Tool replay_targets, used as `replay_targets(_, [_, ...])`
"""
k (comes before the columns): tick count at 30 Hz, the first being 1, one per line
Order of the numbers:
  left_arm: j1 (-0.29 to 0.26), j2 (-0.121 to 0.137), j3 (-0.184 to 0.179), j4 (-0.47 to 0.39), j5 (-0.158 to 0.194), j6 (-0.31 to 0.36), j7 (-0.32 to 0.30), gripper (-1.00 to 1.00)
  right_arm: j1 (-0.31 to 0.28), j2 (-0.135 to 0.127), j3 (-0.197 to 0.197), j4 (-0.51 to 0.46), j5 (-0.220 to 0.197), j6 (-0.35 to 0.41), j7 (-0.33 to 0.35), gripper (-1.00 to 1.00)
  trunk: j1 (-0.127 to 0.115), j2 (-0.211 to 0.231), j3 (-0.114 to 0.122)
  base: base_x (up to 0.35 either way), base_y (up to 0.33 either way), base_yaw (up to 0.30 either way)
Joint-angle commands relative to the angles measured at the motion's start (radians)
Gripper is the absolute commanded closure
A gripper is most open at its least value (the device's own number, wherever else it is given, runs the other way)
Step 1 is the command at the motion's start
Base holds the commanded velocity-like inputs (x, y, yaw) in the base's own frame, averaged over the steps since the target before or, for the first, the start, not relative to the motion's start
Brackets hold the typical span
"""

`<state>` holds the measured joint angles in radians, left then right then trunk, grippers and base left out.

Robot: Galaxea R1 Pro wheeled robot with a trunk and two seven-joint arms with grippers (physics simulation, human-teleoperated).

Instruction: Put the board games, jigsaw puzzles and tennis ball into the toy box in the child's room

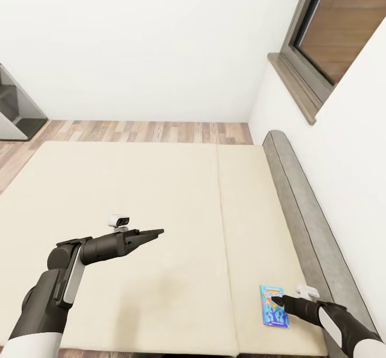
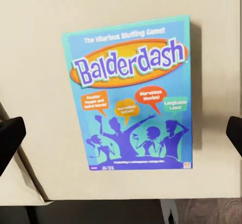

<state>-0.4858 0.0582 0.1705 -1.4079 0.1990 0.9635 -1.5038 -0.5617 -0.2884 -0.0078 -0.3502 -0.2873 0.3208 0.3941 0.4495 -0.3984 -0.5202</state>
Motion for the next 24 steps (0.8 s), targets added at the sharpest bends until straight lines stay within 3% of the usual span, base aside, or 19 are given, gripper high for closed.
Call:
replay_targets(1, [0.000,0.000,0.000,0.000,0.000,0.011,-0.003,-1.00,-0.001,-0.002,0.000,-0.009,-0.007,0.008,0.001,-1.00,0.000,-0.002,-0.002,0.000,0.000,0.000])
replay_targets(12, [0.000,-0.001,-0.003,0.000,0.001,0.011,0.000,-1.00,-0.005,-0.010,0.003,-0.089,-0.006,0.013,-0.004,-1.00,0.000,-0.002,-0.014,0.000,0.000,0.000])
replay_targets(24, [0.000,-0.001,-0.017,0.000,-0.002,0.011,0.001,-1.00,-0.023,-0.009,0.004,-0.110,-0.005,0.008,-0.073,-1.00,0.000,-0.002,-0.028,0.000,0.000,0.000])
